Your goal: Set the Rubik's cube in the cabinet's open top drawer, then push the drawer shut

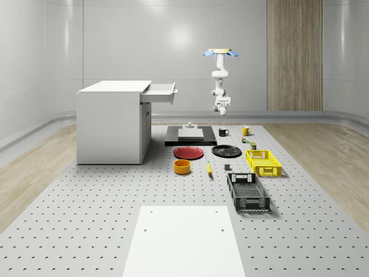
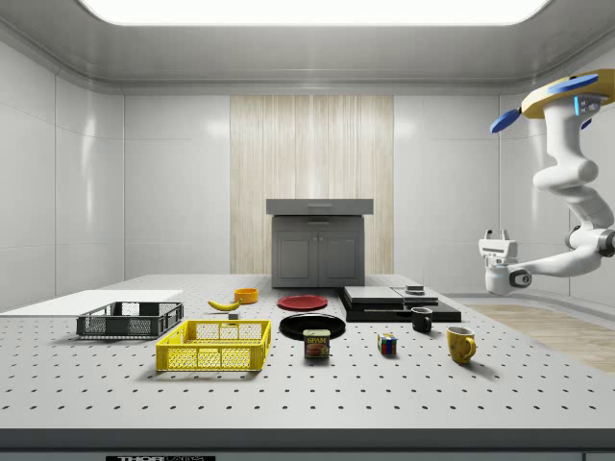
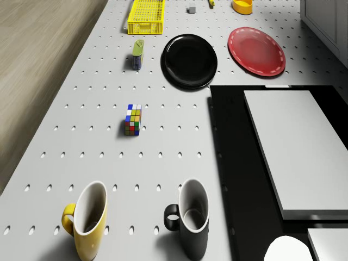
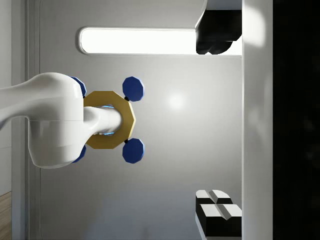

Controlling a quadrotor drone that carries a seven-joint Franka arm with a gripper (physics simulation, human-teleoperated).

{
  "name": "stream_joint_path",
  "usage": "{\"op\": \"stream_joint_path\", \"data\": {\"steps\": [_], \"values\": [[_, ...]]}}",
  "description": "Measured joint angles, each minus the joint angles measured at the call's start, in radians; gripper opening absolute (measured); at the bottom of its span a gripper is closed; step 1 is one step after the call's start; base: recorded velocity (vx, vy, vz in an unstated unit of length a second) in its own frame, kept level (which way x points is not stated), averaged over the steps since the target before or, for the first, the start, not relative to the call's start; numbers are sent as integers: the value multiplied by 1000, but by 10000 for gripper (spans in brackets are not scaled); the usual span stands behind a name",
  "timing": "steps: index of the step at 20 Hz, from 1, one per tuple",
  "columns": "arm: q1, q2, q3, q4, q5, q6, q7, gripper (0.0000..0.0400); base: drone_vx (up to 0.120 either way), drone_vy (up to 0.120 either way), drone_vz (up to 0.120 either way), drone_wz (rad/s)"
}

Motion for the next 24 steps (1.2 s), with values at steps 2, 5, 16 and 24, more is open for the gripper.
{"op": "stream_joint_path", "data": {"steps": [2,5,16,24], "values": [[0,-1,0,0,0,1,0,400,120,120,0,0],[-1,-2,0,0,0,3,0,400,120,120,0,0],[-2,-7,3,-5,-2,10,0,400,120,120,0,0],[-4,-11,9,-9,-11,16,1,400,120,120,0,0]]}}
